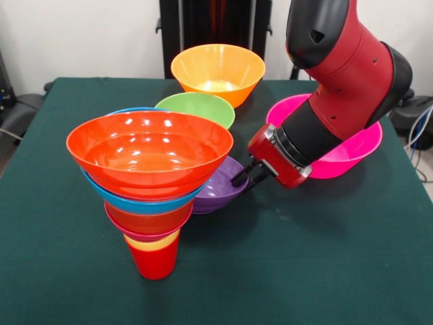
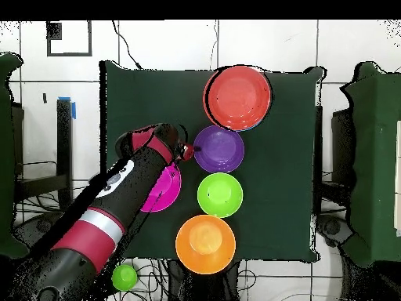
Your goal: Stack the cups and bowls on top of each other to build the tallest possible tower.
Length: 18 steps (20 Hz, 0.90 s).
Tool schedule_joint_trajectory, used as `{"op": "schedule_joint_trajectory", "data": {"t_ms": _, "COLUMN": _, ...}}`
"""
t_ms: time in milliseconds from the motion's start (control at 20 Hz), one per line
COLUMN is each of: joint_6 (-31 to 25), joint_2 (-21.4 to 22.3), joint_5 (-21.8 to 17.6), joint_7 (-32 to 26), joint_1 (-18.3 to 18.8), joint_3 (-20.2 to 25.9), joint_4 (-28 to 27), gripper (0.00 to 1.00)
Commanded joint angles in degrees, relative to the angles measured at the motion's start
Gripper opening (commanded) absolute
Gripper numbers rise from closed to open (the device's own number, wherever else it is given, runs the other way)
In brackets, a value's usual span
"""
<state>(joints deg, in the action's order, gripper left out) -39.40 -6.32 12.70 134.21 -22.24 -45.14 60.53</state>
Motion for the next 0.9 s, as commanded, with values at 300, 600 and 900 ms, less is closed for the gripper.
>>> {"op": "schedule_joint_trajectory", "data": {"t_ms": 300, "joint_6": -6.79, "joint_2": 2.63, "joint_5": -4.27, "joint_7": -2.26, "joint_1": 0.02, "joint_3": 5.41, "joint_4": -2.36, "gripper": 0.0}}
{"op": "schedule_joint_trajectory", "data": {"t_ms": 600, "joint_6": -8.88, "joint_2": 3.8, "joint_5": -5.16, "joint_7": -3.59, "joint_1": 0.23, "joint_3": 5.16, "joint_4": -2.64, "gripper": 0.0}}
{"op": "schedule_joint_trajectory", "data": {"t_ms": 900, "joint_6": -10.49, "joint_2": 4.78, "joint_5": -6.04, "joint_7": -3.84, "joint_1": 0.32, "joint_3": 5.64, "joint_4": -2.52, "gripper": 0.0}}
